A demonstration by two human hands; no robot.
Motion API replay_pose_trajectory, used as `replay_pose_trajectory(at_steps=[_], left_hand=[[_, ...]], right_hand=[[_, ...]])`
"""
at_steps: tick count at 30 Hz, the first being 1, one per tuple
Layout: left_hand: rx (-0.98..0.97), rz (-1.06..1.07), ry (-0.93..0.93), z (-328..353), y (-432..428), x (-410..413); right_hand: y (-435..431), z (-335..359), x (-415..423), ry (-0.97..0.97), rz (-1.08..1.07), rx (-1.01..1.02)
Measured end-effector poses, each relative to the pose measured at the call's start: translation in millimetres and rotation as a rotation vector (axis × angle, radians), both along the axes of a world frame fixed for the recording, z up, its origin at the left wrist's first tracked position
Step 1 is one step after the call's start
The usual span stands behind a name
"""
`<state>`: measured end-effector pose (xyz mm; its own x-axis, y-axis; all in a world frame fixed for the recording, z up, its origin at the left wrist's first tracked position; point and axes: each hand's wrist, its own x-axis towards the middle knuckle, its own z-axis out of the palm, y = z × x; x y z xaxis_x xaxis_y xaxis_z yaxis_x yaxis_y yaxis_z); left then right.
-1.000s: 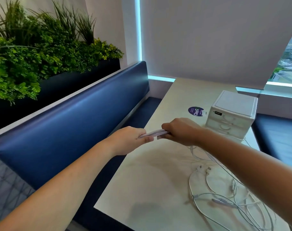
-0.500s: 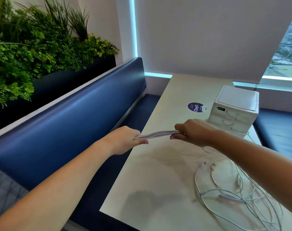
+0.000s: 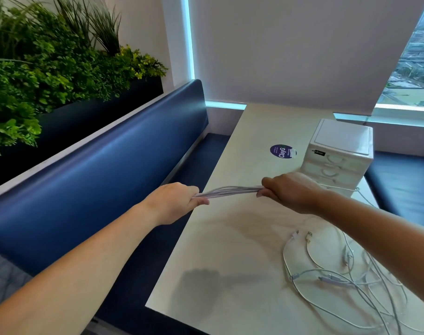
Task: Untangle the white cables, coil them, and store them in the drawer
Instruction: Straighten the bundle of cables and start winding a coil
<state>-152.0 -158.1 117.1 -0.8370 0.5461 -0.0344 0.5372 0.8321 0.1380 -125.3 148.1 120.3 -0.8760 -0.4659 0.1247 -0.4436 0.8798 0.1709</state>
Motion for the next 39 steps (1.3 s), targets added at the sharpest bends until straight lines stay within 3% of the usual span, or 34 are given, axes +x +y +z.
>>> replay_pose_trajectory(at_steps=[3, 9, 16, 22, 27, 30, 39], left_hand=[[-0.059, -0.036, 0.032, 2.0, 1.2, 1.6], [-0.064, -0.033, -0.005, 4.6, 5.5, 7.5], [0.006, -0.008, -0.042, 6.3, 11.7, 20.2], [0.024, -0.019, -0.093, 10.5, 39.2, 37.3], [0.057, -0.002, -0.088, 11.7, 50.9, 46.8], [0.047, 0.016, -0.082, 14.2, 51.8, 51.5], [0.052, -0.004, -0.071, 21.8, 66.1, 62.1]], right_hand=[[9.5, -0.8, -1.0, 0.058, 0.023, 0.032], [13.2, 6.1, 4.6, -0.102, -0.083, -0.068], [14.5, -8.8, 16.9, -0.086, 0.092, -0.184], [-30.5, -10.9, 28.8, 0.103, 0.211, 0.050], [-42.8, -12.1, 30.9, 0.103, 0.184, -0.060], [-39.4, -6.1, 33.7, 0.000, 0.167, -0.104], [-22.2, 6.3, 44.1, -0.029, 0.159, -0.050]])
